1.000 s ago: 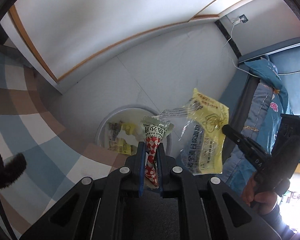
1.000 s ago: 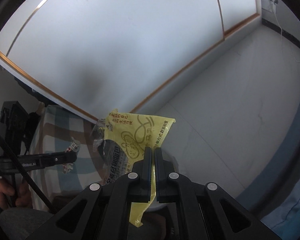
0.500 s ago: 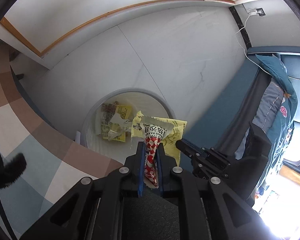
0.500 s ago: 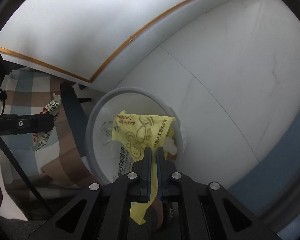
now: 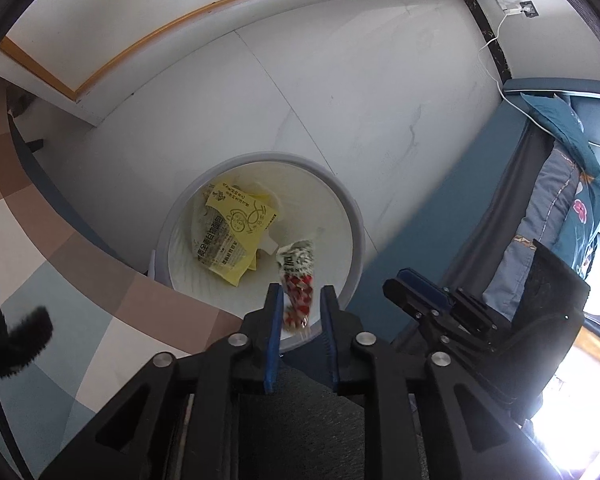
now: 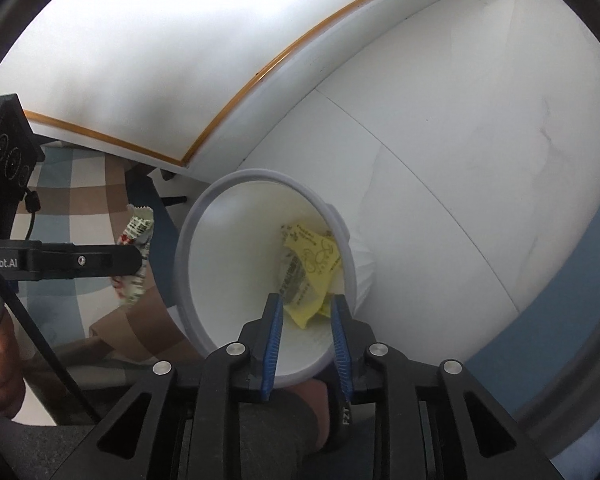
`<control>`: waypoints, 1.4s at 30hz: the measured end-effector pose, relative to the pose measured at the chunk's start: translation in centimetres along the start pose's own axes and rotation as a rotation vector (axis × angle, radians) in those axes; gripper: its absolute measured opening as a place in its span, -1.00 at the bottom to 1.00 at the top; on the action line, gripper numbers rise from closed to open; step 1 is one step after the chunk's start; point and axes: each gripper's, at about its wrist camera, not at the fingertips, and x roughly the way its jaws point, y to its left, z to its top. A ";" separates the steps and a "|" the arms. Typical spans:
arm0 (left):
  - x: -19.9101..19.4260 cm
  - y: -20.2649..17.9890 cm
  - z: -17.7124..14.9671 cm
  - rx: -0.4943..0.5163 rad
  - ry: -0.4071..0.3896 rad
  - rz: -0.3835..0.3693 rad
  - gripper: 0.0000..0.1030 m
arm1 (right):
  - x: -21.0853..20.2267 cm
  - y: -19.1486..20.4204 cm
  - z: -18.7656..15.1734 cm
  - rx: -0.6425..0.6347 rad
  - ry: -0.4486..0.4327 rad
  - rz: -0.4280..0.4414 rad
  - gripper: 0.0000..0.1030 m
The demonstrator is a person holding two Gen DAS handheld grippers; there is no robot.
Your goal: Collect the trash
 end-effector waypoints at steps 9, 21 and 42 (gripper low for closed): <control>-3.0 -0.2 -2.2 0.041 -0.125 0.080 0.15 | -4.1 -0.2 -0.3 0.000 -0.080 0.040 -0.41; -10.1 -1.3 -6.7 0.079 -0.471 0.259 0.53 | -8.1 3.1 -1.0 -0.087 -0.142 0.104 0.26; -11.4 -2.0 -9.9 0.061 -0.543 0.315 0.53 | -10.5 4.7 -1.5 -0.091 -0.184 0.128 0.63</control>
